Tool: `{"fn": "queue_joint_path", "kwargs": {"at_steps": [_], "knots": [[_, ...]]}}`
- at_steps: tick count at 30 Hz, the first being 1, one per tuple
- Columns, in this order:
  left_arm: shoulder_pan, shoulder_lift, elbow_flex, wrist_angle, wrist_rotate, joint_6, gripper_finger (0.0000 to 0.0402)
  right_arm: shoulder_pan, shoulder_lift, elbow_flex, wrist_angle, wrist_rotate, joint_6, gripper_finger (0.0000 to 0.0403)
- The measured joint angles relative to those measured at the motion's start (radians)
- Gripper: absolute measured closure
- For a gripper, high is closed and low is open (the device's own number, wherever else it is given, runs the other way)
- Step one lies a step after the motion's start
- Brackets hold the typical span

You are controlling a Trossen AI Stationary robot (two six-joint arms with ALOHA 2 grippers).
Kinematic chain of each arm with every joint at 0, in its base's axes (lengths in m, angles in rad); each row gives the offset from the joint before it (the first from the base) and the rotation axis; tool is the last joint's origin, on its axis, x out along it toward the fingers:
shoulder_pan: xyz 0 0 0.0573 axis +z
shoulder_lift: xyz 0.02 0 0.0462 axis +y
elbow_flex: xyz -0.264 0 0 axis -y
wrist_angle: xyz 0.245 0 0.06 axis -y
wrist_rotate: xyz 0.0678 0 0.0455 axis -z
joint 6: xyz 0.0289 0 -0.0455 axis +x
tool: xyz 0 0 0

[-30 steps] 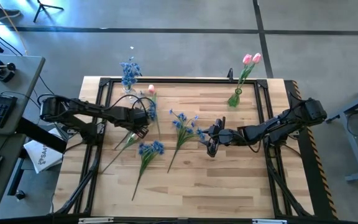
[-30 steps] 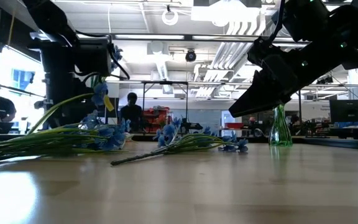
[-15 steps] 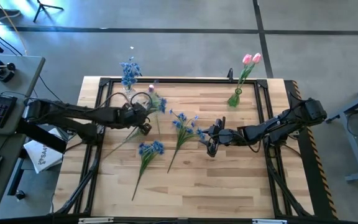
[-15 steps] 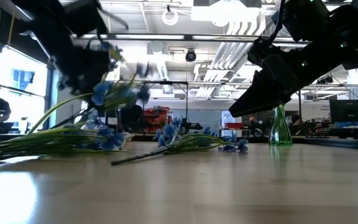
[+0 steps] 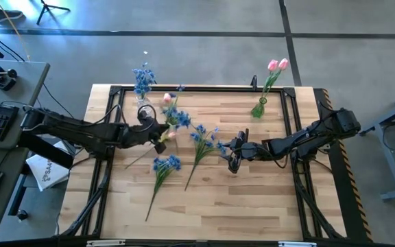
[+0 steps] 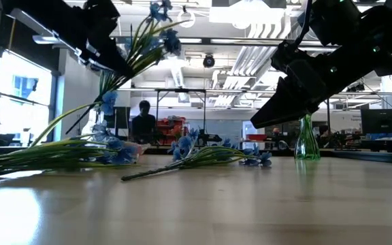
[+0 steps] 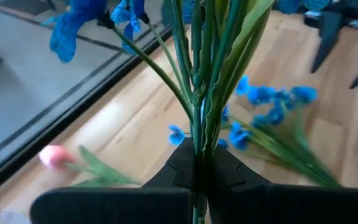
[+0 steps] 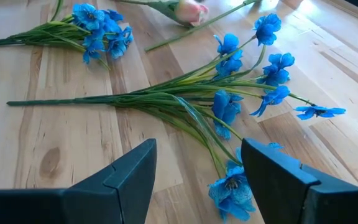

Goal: Sort flowers into vase by color
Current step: Put the top left blue flowers into the transparent vase

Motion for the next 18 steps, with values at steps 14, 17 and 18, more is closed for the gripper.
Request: {"fn": "queue_joint_path", "kwargs": {"at_steps": [14, 17, 18], "knots": [[-0.001, -0.101, -0.198, 0.852, -0.129, 0.687, 0.0401, 0.000, 0.000, 0.000, 0.000, 0.025, -0.001, 0.0171], [0.080, -0.155, -0.315, 1.130, 0.003, 0.750, 0.0401, 0.000, 0.000, 0.000, 0.000, 0.027, -0.008, 0.0171], [0.106, -0.173, -0.350, 1.199, 0.036, 0.766, 0.0401, 0.000, 0.000, 0.000, 0.000, 0.027, -0.008, 0.0171]]}}
